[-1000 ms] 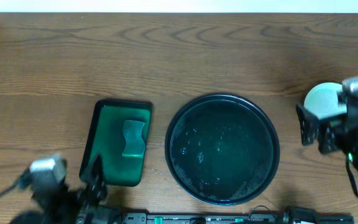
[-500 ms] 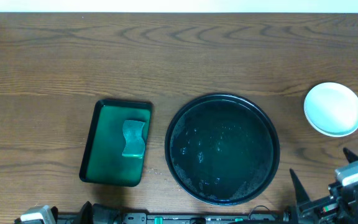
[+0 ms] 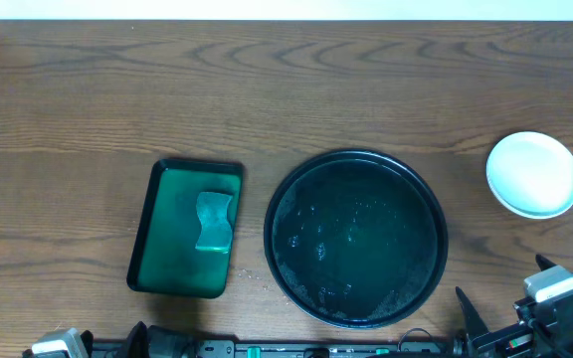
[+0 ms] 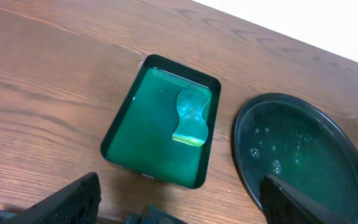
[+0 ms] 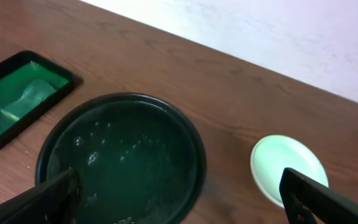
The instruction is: Clean dirty plates on tray and stack at the side
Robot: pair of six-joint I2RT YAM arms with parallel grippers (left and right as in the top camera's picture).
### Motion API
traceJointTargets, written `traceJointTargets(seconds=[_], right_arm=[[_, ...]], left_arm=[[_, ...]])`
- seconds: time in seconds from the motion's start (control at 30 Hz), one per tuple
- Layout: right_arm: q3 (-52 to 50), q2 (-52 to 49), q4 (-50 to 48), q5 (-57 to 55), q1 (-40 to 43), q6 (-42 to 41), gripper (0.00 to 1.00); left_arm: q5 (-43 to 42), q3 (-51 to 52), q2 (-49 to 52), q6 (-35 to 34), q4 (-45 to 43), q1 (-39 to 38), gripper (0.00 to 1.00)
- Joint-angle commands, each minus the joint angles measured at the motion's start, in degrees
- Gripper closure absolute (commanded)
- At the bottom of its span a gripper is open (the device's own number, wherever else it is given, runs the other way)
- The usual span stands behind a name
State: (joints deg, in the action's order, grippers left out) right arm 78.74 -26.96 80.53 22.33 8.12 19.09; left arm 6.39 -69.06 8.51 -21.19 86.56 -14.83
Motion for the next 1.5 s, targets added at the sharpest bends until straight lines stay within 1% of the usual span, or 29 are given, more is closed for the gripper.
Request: traceJointTargets(seconds=[0.0,0.17,0.23,0.5,0.57,0.63,0.7,0.8,0.87,0.93,1.03,1.13,1.3,1.4,1.47], right_arm=[[0.15,0.07,-0.63,0.28,-0.39,-7.02,0.01],[0.15,0.07,-0.98,0.24,-0.39,-17.16,0.01],[0.15,0.07,-0.81,0.22,-0.39,-19.96,0.01],[0.15,0.07,3.58,0.22,-0.39,-19.91,0.01],[0.15,0.07,6.47,0.24,-0.39,-19.89,0.01],[0.15,0.07,6.95,-0.92,-0.39,-18.84,0.01],[0.15,0.07,6.8,-2.01,-0.39,-17.94,0.01],[-0.04,0.07,5.01,-3.54,-0.39,-14.01,0.01],[-0.76,0.07,2.75,-3.65,-0.39,-11.28,0.01],[-2.23,0.07,0.28,-3.65,-0.39,-10.64,0.01],[-7.3,0.15,-5.95,-1.64,-0.66,-10.93,0.01],[-16.0,2.8,-17.25,2.84,-1.73,-11.76,0.01],[-35.8,13.7,-41.99,6.67,-3.76,-19.56,0.01],[-44.48,19.93,-51.56,6.64,-4.07,-24.46,0.01],[-48.81,22.56,-56.26,6.64,-4.11,-26.1,0.01]], left_arm=[[0.66,-0.57,0.22,-0.52,0.0,0.04,0.18],[0.66,-0.57,0.22,-0.52,0.0,0.04,0.18],[0.66,-0.57,0.22,-0.52,0.0,0.04,0.18],[0.66,-0.57,0.22,-0.52,0.0,0.04,0.18],[0.66,-0.57,0.22,-0.52,0.0,0.04,0.18],[0.66,-0.57,0.22,-0.52,0.0,0.04,0.18],[0.66,-0.57,0.22,-0.52,0.0,0.04,0.18],[0.66,-0.57,0.22,-0.52,0.0,0.04,0.18],[0.66,-0.57,0.22,-0.52,0.0,0.04,0.18],[0.66,-0.57,0.22,-0.52,0.0,0.04,0.18],[0.66,-0.57,0.22,-0.52,0.0,0.04,0.18],[0.66,-0.57,0.22,-0.52,0.0,0.04,0.18],[0.66,-0.57,0.22,-0.52,0.0,0.04,0.18],[0.66,-0.57,0.22,-0.52,0.0,0.04,0.18],[0.66,-0.57,0.22,-0.52,0.0,0.04,0.18]])
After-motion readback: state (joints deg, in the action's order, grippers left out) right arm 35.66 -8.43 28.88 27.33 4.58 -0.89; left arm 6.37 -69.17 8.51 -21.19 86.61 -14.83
